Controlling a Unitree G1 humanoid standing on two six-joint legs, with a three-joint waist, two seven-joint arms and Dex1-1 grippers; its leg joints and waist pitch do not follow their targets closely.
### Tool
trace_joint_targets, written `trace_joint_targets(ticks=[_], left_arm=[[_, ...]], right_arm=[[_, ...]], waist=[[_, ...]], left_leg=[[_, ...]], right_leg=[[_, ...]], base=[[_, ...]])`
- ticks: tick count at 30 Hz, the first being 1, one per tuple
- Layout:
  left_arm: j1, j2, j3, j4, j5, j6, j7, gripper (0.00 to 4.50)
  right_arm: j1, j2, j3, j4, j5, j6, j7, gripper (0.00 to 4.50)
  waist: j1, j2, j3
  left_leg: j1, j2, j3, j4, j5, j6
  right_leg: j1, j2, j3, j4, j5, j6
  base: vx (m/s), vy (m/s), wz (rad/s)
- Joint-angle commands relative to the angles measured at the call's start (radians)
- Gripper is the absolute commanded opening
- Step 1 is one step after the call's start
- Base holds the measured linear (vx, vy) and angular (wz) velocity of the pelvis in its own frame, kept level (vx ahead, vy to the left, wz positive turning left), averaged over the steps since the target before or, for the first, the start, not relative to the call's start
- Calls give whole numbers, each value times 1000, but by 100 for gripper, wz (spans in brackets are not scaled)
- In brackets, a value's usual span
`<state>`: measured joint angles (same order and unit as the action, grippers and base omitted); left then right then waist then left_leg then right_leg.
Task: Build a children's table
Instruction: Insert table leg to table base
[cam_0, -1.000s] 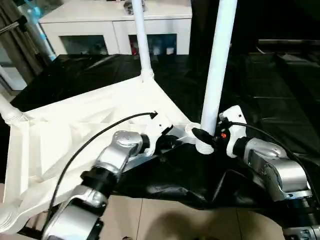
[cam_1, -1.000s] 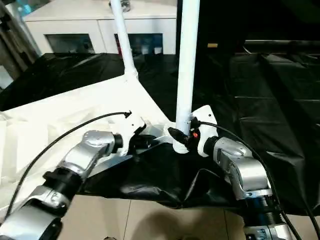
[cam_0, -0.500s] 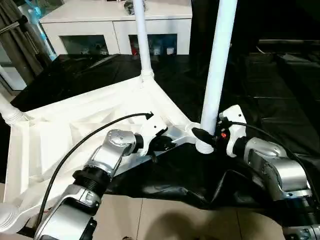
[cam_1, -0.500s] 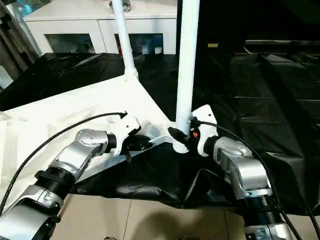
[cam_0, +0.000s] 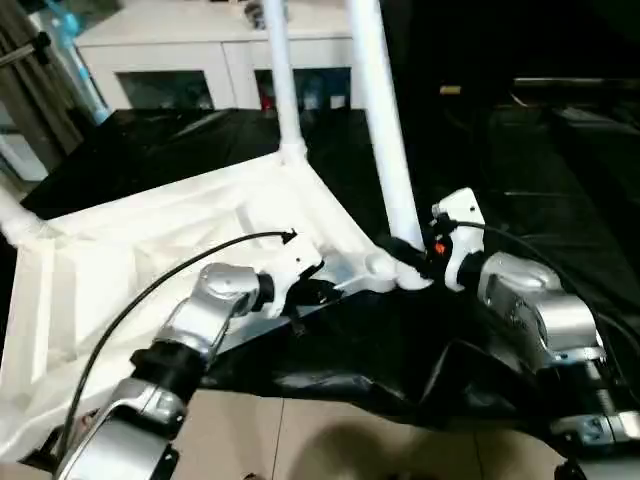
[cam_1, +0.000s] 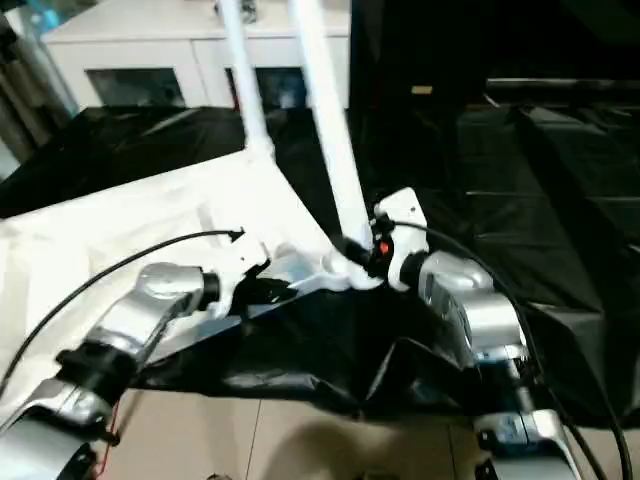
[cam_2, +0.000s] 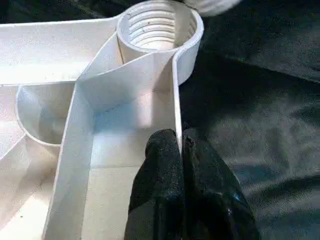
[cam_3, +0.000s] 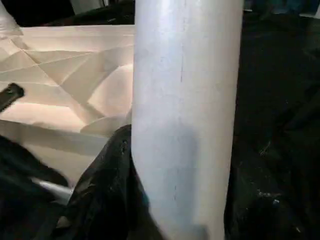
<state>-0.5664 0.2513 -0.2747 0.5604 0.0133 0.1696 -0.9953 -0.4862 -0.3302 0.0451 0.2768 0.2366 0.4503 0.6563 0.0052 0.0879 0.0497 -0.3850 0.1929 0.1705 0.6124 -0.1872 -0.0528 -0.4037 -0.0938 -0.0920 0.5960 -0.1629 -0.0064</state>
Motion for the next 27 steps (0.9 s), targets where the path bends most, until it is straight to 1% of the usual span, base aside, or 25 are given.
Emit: trace_joint_targets(ticks=[1, 2, 4, 6, 10, 11, 12, 15, 16, 17, 19, 20, 21, 22, 24, 25, 26, 27], left_arm=[[18, -9, -31, -22, -27, -34, -44, 0], [19, -9, -31, -22, -27, -35, -44, 0], [22, -6, -32, -23, -26, -37, -46, 0], [30, -2, -33, -28, -21, -46, -49, 0], [33, 2, -33, -28, -10, -56, -50, 0], [32, 3, -33, -28, -9, -56, -48, 0], [31, 3, -32, -29, -8, -55, -46, 0], [28, 3, -20, -32, -13, -67, -31, 0], [28, 5, -20, -37, -16, -65, -34, 0], [28, 9, -13, -46, -24, -64, -36, 0], [27, 11, 16, -61, -56, -51, -46, 0], [28, 16, 22, -71, -67, -36, -60, 28], [30, 23, 24, -82, -73, -29, -74, 45], [32, 28, 22, -89, -75, -25, -83, 57], [31, 28, 44, -102, -96, -22, -79, 57], [30, 27, 58, -109, -110, -19, -76, 77], [24, 24, 91, -123, -146, -8, -75, 86], [8, 15, 156, -146, -223, 36, -79, 90]], right_arm=[[-43, 12, -16, -29, 32, -9, 15, 190], [-44, 13, -17, -30, 34, -8, 16, 190], [-50, 12, -25, -31, 44, -4, 20, 190], [-55, 15, -42, -26, 70, -8, 37, 190], [-40, 39, -70, -68, 124, 16, 56, 190], [-37, 45, -81, -78, 139, 20, 57, 190], [-35, 47, -88, -85, 148, 21, 57, 190], [-31, 52, -103, -97, 169, 26, 59, 190], [-28, 49, -104, -95, 170, 25, 59, 190], [-26, 47, -104, -93, 170, 24, 59, 190], [-21, 46, -105, -87, 166, 20, 57, 190], [-19, 46, -106, -89, 165, 21, 56, 190], [-16, 46, -107, -93, 166, 24, 56, 190], [-14, 46, -108, -97, 168, 25, 55, 190], [-11, 46, -108, -103, 170, 29, 52, 190], [-9, 46, -107, -106, 171, 30, 51, 190], [-6, 47, -105, -112, 174, 33, 48, 190], [-1, 48, -100, -119, 174, 34, 45, 190]], waist=[[6, -36, -72], [6, -35, -72], [6, -36, -72], [8, -35, -72], [18, -35, -72], [20, -34, -72], [22, -32, -72], [28, -31, -72], [27, -30, -72], [27, -30, -72], [28, -31, -73], [28, -31, -74], [28, -31, -75], [28, -30, -75], [29, -28, -76], [29, -29, -76], [29, -30, -76], [30, -31, -76]], left_leg=[[7, 25, -4, -68, -147, 88], [7, 26, -4, -69, -146, 90], [9, 26, -4, -69, -147, 90], [10, 27, -3, -68, -152, 90], [10, 27, -2, -70, -144, 91], [12, 27, -2, -71, -149, 89], [13, 28, -2, -71, -151, 86], [15, 29, -2, -72, -155, 74], [12, 28, -2, -73, -155, 71], [12, 27, -3, -73, -155, 70], [12, 27, -3, -72, -150, 69], [11, 26, -2, -71, -142, 70], [11, 26, -2, -71, -138, 70], [9, 26, -3, -71, -129, 73], [10, 28, -3, -71, -124, 74], [11, 28, -2, -70, -125, 75], [10, 28, -2, -70, -124, 77], [12, 27, 1, -69, -119, 74]], right_leg=[[54, -51, 43, -72, -292, -193], [54, -50, 43, -71, -284, -195], [54, -50, 42, -70, -282, -196], [53, -52, 44, -71, -287, -197], [53, -52, 45, -71, -286, -190], [52, -51, 45, -72, -294, -186], [51, -52, 45, -72, -298, -186], [49, -51, 46, -73, -302, -181], [51, -50, 45, -72, -297, -181], [51, -51, 45, -73, -297, -181], [52, -51, 45, -71, -289, -183], [51, -51, 45, -70, -280, -187], [53, -51, 45, -68, -274, -189], [54, -51, 45, -67, -264, -190], [52, -52, 45, -64, -246, -202], [52, -50, 44, -62, -232, -209], [53, -49, 45, -61, -223, -212], [53, -51, 45, -58, -213, -223]], base=[[0, 0, 0], [0, 0, 0], [0, 0, 0], [0, 0, 0], [0, 0, 0], [0, 0, 0], [0, 0, 0], [0, 0, 0], [0, 0, 0], [0, 0, 0], [0, 0, 0], [0, 0, 0], [0, 0, 0], [0, 0, 0], [0, 0, 0], [0, 0, 0], [0, 0, 0], [0, 0, 0]])
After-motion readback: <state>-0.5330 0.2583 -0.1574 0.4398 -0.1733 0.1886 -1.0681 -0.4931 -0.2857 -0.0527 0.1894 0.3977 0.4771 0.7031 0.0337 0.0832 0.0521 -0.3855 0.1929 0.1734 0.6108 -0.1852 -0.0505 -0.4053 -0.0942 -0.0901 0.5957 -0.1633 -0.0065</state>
